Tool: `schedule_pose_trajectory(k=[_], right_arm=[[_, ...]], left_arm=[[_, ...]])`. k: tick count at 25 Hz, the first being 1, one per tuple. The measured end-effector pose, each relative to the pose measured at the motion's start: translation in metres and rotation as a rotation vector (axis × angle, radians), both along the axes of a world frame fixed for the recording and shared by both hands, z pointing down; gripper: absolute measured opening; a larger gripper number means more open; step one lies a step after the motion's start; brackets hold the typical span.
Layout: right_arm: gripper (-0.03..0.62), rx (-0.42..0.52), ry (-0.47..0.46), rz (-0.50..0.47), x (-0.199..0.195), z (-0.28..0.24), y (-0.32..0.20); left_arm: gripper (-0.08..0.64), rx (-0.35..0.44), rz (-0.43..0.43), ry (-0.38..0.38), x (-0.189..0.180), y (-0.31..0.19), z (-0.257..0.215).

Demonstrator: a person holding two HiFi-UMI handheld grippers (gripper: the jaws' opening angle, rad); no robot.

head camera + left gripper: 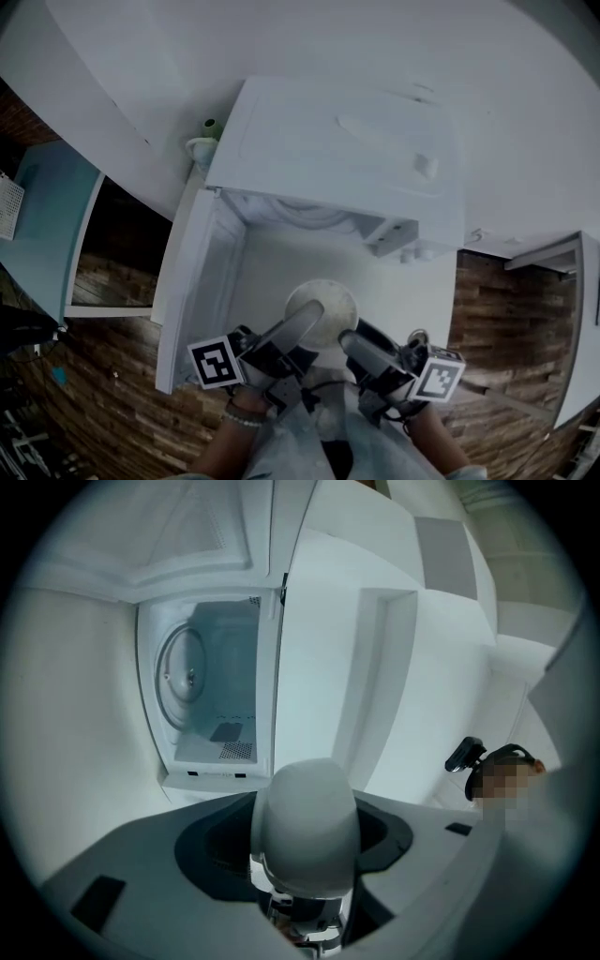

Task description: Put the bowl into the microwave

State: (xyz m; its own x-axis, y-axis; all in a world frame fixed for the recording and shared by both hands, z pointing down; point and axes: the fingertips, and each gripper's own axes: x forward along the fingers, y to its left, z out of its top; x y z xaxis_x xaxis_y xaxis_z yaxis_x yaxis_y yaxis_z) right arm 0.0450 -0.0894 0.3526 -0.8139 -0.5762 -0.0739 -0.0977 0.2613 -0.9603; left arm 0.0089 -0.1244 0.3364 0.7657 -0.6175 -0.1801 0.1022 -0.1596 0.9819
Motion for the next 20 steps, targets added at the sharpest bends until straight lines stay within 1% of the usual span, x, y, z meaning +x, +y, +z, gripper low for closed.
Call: schedule_pose_trajectory(k=[3, 7, 9, 12, 14, 20], right_arm=[[0.321, -0.019, -0.051, -0.006, -0.003, 0.002, -0.006], [0.263, -0.025, -0.097, -0.012, -0.004, 0.001, -0.013], [0.221, -0.024, -0.113, -0.015, -0.004, 0.000, -0.016], [0.192, -0.053, -0.133, -0.005, -0.002, 0.007, -0.020], [0.187, -0.071, -0.147, -0.001, -0.001, 0.010, -0.022], [0.183, -0.079, -0.168, -0.003, 0.001, 0.013, -0.029]], left_arm=[[0.233, -0.014, -0.021, 0.022, 0.000, -0.005, 0.002], [0.233, -0.024, -0.028, 0.004, 0.001, -0.012, 0.008], [0.233, -0.031, -0.031, 0.002, 0.003, -0.014, 0.011], [0.235, -0.031, -0.034, -0.041, 0.004, -0.018, 0.018], [0.236, -0.024, -0.028, -0.052, 0.005, -0.020, 0.021], [0.242, 0.003, -0.026, -0.022, 0.006, -0.025, 0.021]])
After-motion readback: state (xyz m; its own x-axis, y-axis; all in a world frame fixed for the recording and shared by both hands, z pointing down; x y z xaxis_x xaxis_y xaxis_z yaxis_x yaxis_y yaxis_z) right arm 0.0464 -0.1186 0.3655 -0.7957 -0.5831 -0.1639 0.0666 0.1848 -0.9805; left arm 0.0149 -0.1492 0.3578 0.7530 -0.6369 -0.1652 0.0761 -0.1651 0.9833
